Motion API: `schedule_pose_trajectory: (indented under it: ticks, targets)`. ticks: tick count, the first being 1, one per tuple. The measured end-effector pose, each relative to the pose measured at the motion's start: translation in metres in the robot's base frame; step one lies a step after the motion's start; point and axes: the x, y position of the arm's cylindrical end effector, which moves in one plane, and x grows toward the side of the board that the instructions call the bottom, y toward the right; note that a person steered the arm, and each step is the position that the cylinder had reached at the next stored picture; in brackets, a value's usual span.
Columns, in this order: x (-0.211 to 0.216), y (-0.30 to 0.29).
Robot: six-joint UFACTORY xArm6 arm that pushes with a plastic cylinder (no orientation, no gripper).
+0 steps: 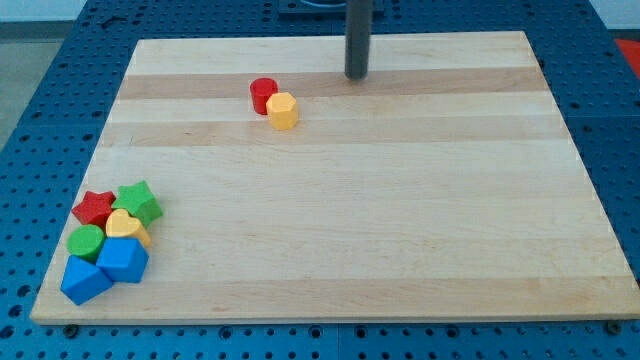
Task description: Slide the yellow hexagon towards the bottom side of the board
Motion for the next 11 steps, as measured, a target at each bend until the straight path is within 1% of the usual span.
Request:
schedule_pose_trajectory:
  ticks: [1,3,4,5,7,9,11]
  targets:
    - [-0.013,-0.046]
    - [0.05,-0.04]
    - [0.073,-0.042]
    - [0.086,-0.072]
    - [0.123,-0.084]
    - [0.136,-0.14]
    - [0.19,-0.15]
